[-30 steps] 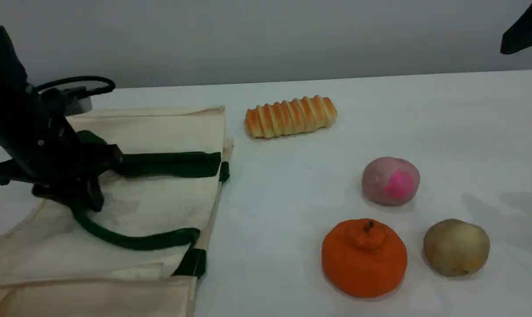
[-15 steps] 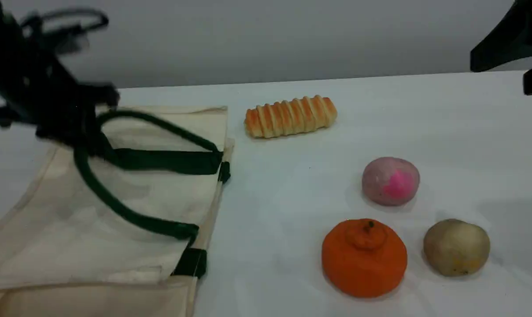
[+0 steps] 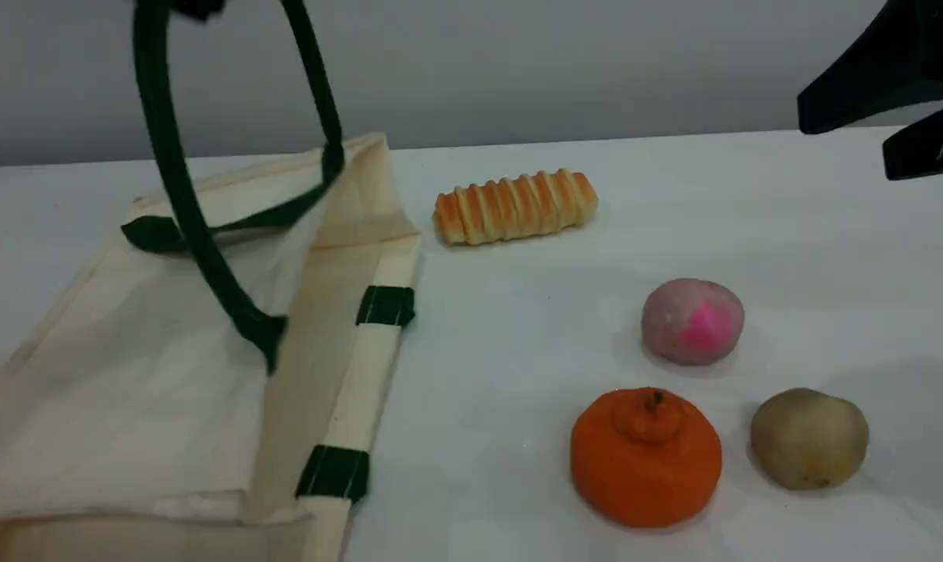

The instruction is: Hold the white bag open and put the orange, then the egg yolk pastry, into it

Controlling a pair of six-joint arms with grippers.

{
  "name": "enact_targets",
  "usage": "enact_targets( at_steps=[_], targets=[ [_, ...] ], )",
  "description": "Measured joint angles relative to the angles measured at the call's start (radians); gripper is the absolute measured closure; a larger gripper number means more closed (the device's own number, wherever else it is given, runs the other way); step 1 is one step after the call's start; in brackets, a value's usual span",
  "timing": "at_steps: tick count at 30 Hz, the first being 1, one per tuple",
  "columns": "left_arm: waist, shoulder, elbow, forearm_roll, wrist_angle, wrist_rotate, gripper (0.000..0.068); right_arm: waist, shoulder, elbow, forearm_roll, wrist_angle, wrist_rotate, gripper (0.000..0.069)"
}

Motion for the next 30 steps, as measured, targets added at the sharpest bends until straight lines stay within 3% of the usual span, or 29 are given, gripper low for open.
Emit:
enact_targets(
  at_steps=[9, 13, 20, 30],
  targets=[
    [-0.009, -0.106, -0.052, -0.059, 0.097, -0.001, 0.0617, 0.015, 0.005, 0.001, 0.033, 0.013, -0.05, 0.0139],
    [-0.045, -0.103, -0.099, -0.019, 0.137, -0.002, 0.0617, 0.078, 0.046, 0.002, 0.067, -0.009, -0.09, 0.0139],
    [-0.045, -0.102, -0.11, 0.108, 0.135, -0.057, 0.0617, 0.209, 0.171, 0.002, 0.17, -0.078, -0.189, 0.0139],
    [-0.045, -0.102, -0.137, 0.102, 0.155, -0.057, 0.0617, 0.312, 0.338, 0.001, 0.246, -0.122, -0.275, 0.0139]
  ],
)
